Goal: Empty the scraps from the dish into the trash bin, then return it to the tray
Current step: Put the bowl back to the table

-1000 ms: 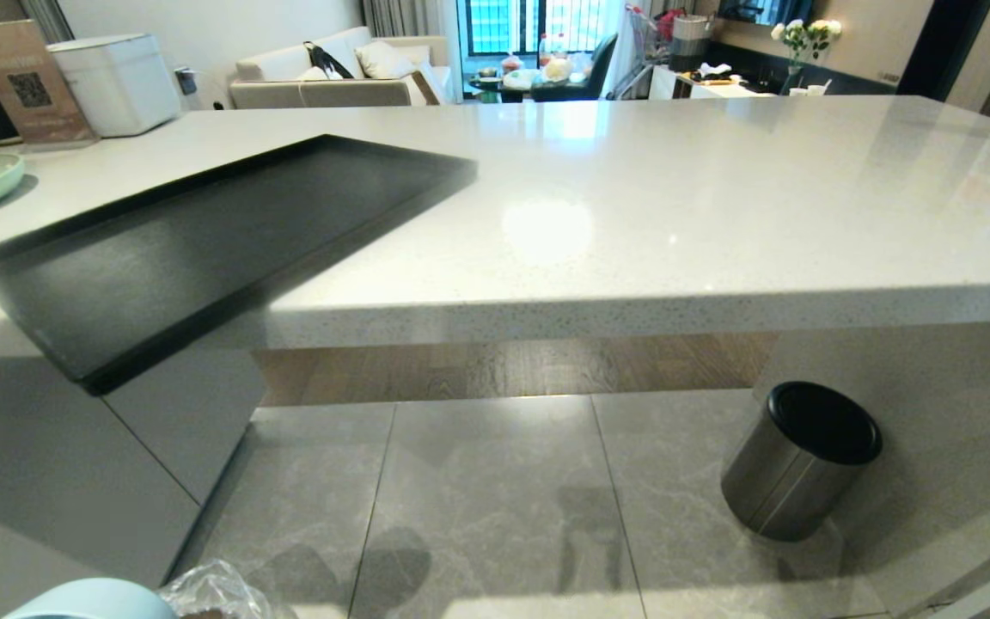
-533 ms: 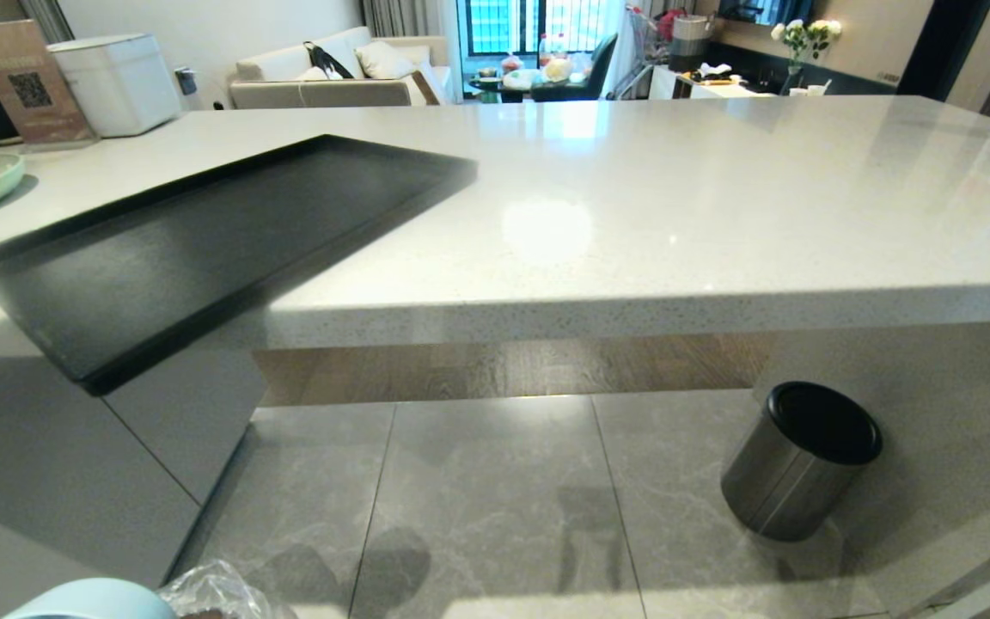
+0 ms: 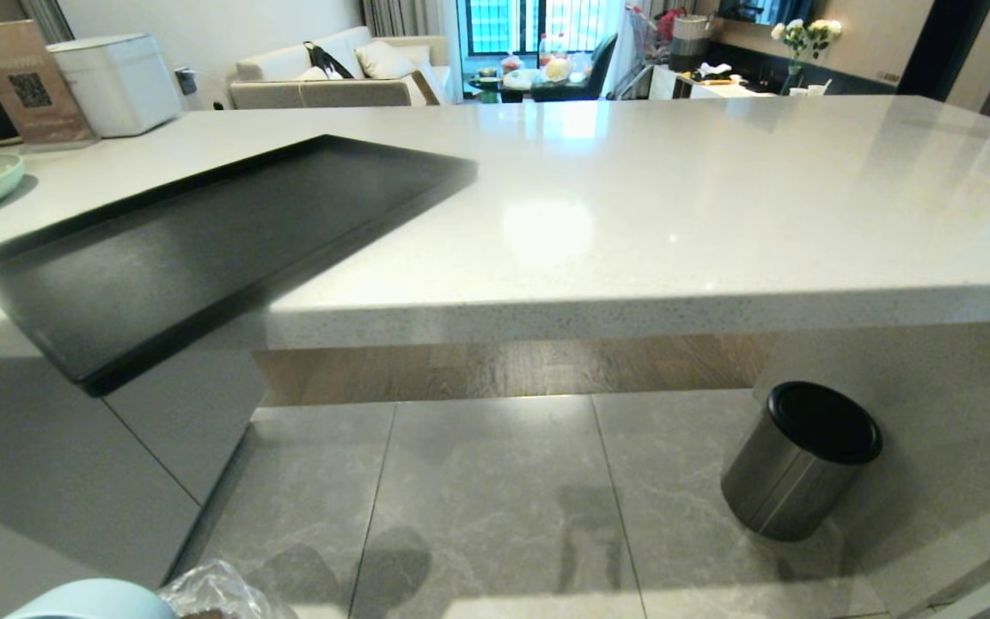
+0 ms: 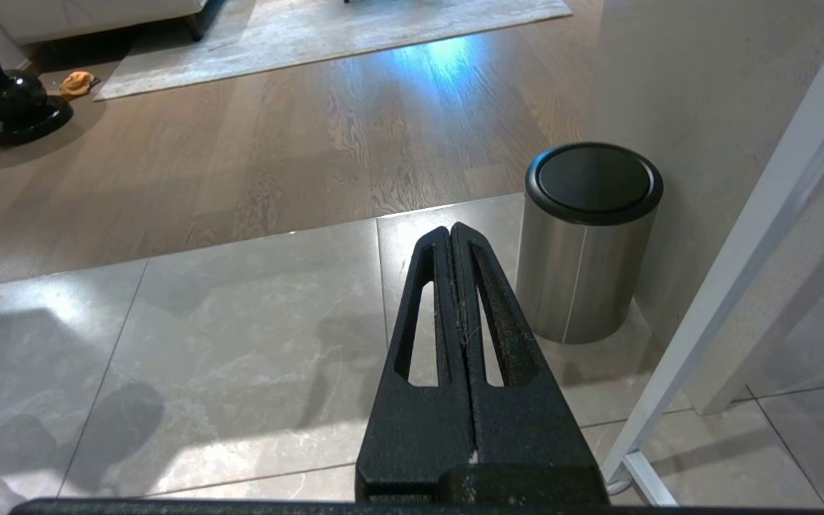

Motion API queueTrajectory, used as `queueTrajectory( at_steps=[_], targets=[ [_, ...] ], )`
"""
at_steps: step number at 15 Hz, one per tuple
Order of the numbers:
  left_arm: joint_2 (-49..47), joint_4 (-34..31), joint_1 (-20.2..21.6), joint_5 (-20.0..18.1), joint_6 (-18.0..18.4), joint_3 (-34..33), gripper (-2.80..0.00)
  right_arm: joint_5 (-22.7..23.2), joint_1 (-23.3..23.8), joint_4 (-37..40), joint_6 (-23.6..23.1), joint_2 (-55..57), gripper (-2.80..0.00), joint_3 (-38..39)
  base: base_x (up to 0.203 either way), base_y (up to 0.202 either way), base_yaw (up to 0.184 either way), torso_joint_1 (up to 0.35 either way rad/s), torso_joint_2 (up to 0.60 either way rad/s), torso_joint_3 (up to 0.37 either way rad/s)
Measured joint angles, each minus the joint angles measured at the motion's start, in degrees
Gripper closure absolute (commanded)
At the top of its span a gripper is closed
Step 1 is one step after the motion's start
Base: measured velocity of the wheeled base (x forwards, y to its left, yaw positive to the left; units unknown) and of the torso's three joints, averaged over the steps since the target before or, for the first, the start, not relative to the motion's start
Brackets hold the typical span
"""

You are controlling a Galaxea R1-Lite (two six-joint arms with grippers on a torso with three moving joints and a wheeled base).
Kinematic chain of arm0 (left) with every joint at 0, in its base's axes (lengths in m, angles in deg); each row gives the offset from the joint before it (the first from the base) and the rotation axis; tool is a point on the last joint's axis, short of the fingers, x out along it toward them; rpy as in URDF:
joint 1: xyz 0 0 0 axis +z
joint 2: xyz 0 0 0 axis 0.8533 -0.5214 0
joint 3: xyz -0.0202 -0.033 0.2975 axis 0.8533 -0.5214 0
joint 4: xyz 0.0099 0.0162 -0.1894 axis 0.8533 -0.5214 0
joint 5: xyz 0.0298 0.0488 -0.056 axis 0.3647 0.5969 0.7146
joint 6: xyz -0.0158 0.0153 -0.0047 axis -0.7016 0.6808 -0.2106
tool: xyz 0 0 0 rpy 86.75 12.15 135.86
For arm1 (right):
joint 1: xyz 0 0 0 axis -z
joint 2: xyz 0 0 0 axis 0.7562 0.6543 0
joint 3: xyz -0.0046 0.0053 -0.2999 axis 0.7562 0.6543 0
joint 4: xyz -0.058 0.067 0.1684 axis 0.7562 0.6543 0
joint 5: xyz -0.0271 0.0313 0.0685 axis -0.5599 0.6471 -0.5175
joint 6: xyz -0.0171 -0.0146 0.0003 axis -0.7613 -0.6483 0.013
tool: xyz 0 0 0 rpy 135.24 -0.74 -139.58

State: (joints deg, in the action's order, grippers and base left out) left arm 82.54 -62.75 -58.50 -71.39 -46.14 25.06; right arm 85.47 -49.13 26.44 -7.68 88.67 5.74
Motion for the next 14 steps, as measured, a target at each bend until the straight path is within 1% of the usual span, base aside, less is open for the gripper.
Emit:
queueTrajectory(
  at_steps=[4,9,14],
  targets=[
    [0.00,0.09,0.00,0.00,-0.01,0.00,0.00,0.00,0.00,-0.09,0.00,0.00,0.00,0.00,0.000,0.000,0.000,-0.010,-0.35,-0.361],
    [0.00,0.09,-0.02,0.00,-0.01,0.00,0.00,0.00,0.00,-0.09,0.02,0.00,0.00,0.00,0.000,0.000,0.000,0.028,-0.44,-0.398],
    [0.00,0.10,0.02,0.01,-0.01,0.00,0.00,-0.02,0.00,-0.13,-0.06,0.00,0.00,0.00,0.000,0.000,0.000,0.111,-0.48,-0.373]
  ],
)
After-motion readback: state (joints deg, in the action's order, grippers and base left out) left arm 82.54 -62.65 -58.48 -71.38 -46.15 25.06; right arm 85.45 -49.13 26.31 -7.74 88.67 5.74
